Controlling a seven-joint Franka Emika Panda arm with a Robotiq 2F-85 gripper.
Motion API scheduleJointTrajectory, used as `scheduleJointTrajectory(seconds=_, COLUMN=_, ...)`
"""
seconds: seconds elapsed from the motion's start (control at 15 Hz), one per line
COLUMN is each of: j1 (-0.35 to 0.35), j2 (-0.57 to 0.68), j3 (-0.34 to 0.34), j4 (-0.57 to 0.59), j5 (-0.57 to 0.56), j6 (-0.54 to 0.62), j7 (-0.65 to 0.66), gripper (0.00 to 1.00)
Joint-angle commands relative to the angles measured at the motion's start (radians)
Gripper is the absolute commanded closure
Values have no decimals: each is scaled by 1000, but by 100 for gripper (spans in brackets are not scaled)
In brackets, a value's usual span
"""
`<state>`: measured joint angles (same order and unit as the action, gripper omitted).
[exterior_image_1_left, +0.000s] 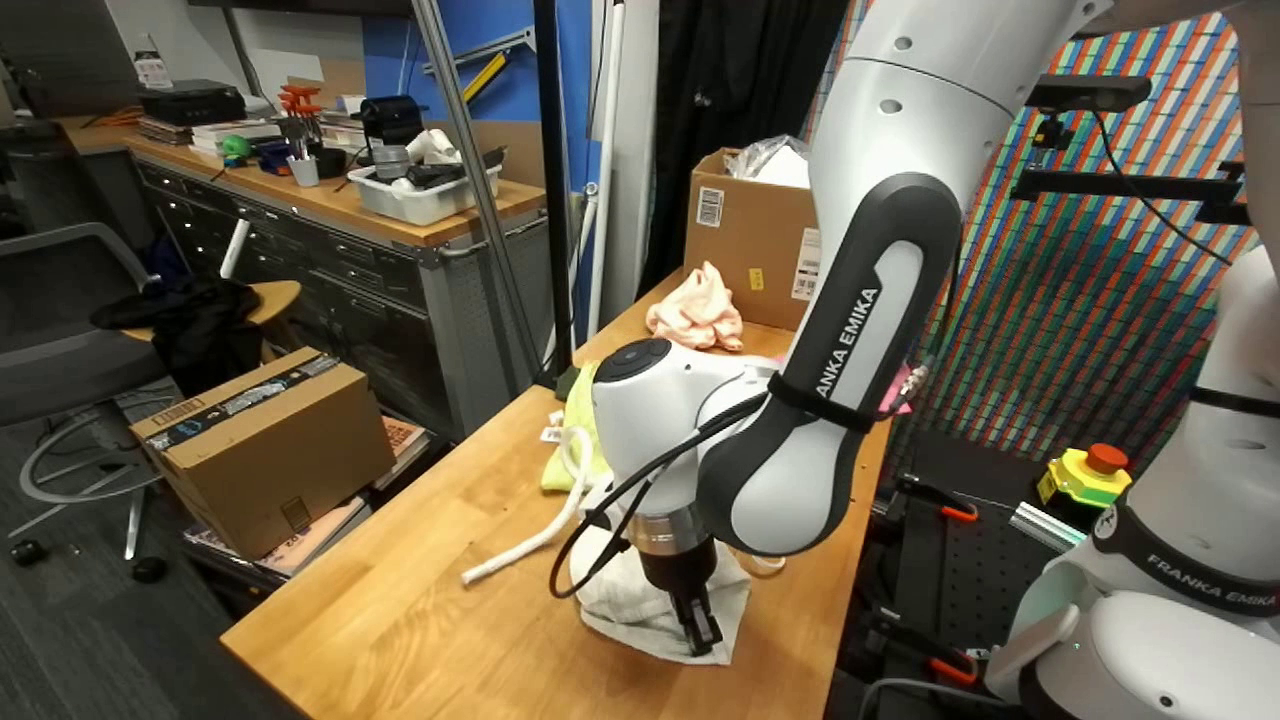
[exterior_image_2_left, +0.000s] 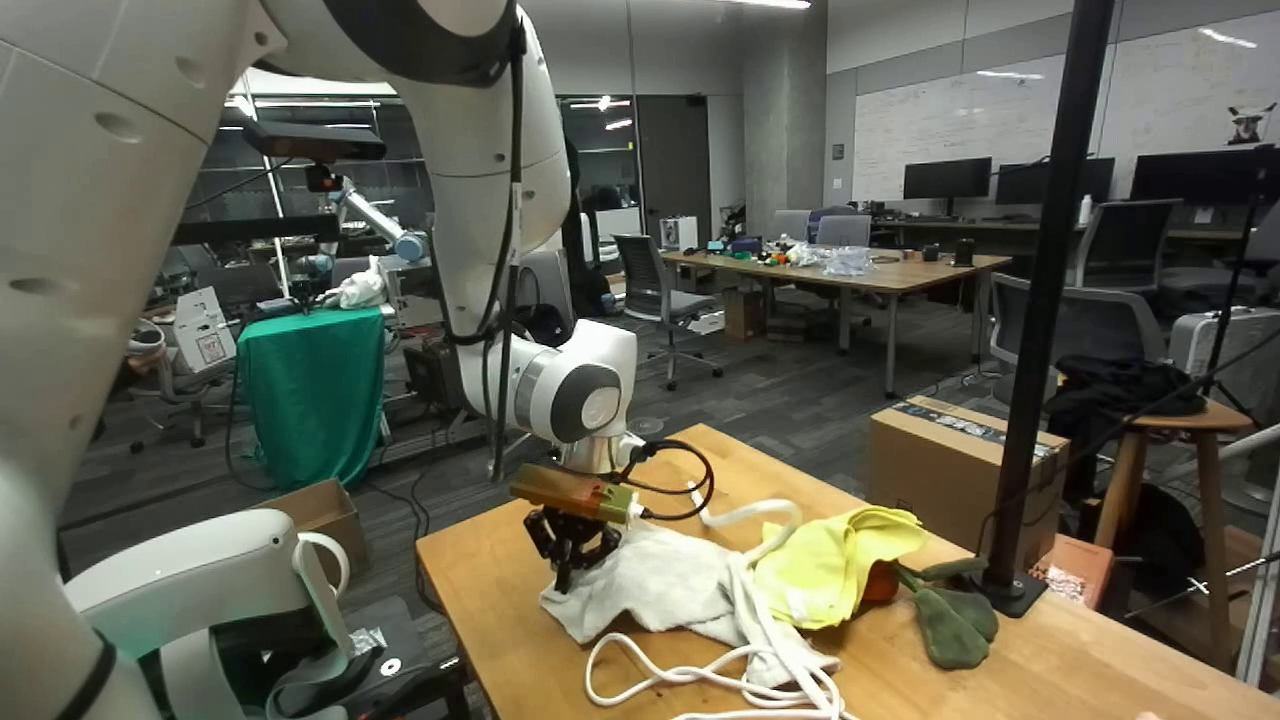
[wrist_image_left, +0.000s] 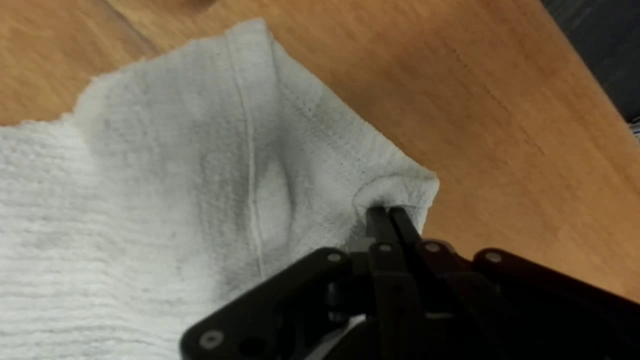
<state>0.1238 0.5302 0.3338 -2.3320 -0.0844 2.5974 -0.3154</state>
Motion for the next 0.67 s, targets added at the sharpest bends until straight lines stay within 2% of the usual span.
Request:
scheduleJointTrajectory(seconds=0.0, j1=-20, j2=-26, j3=60, j4=-80, j5=60, j6=37, j7=-56, gripper=97)
scheduleJointTrajectory(seconds=0.2, j1=-14, j2=-34, j3=112, j4=-113, j5=111, j6=56, j7=-51, gripper=97)
scheduleJointTrajectory(seconds=0.6, j1=8, j2=-23, j3=209, j4=-127, j5=210, j6=180, j7=3, gripper=97)
